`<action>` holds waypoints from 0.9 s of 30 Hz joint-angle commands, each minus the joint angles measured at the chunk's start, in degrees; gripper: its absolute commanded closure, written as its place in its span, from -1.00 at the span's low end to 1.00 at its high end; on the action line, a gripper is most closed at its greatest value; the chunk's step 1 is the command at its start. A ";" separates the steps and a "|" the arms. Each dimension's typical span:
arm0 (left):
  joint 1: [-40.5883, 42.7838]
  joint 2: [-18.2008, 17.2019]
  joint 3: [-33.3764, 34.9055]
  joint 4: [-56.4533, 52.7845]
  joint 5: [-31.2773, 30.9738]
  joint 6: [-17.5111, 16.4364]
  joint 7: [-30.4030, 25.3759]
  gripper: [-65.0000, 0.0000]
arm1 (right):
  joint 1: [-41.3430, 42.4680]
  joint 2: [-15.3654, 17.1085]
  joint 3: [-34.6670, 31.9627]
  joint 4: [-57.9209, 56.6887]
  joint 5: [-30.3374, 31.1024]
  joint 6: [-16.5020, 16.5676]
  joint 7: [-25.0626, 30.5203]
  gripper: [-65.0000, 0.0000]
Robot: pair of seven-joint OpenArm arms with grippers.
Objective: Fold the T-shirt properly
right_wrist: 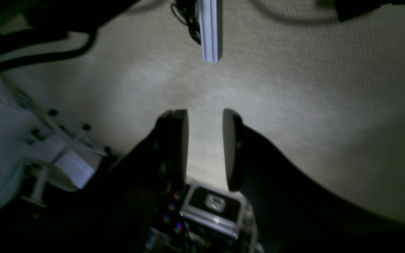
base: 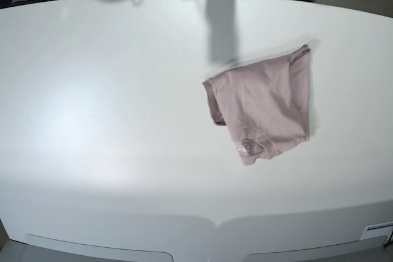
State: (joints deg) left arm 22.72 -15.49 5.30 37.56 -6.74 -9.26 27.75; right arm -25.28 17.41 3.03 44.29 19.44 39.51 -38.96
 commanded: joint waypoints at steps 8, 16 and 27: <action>0.94 5.31 0.04 -6.43 8.02 -0.46 -12.07 -0.08 | 5.73 0.87 -6.56 -9.86 -10.16 -4.44 16.09 0.50; 0.79 6.78 0.04 -7.74 17.68 -0.44 -18.18 -0.08 | 9.64 0.85 -14.88 -9.94 -10.73 -8.20 21.92 0.50; 0.74 6.91 0.02 -7.74 17.88 2.62 -16.70 -0.08 | 13.05 1.51 -26.10 -9.92 -10.69 -11.52 24.98 0.50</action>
State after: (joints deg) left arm 22.83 -8.25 5.30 29.74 10.76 -6.83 10.87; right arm -12.08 18.31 -23.05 34.11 8.86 27.62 -14.09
